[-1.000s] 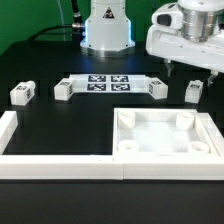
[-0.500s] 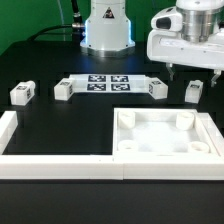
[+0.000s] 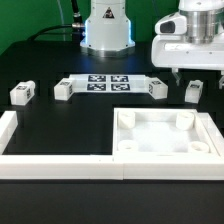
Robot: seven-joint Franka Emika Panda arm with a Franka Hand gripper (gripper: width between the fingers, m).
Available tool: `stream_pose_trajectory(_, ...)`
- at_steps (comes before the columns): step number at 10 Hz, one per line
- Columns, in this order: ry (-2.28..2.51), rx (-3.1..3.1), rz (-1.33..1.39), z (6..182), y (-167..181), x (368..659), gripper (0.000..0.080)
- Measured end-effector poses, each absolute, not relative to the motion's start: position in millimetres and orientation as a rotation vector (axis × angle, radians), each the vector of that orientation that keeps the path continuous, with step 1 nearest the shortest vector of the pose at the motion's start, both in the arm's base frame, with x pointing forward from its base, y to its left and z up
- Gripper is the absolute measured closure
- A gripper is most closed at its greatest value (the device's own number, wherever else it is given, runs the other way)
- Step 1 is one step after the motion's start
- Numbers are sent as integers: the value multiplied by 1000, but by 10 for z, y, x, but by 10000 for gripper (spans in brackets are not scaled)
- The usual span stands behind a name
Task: Assemble square table
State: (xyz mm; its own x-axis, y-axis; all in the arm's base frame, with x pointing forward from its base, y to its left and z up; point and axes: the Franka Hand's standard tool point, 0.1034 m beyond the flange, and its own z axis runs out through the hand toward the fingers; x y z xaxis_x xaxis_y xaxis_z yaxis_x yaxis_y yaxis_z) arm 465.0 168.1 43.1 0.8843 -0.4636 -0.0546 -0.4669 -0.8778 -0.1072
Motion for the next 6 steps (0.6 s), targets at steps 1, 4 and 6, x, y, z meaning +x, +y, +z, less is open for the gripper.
stream_pose_trajectory(1,716,-2938,42,429,1676,4648,151)
stream_pose_trajectory(4,623,-2963,57,412,1646,4644,151)
stream_pose_trajectory(6,555,-2963,230,468,1608,4678,151)
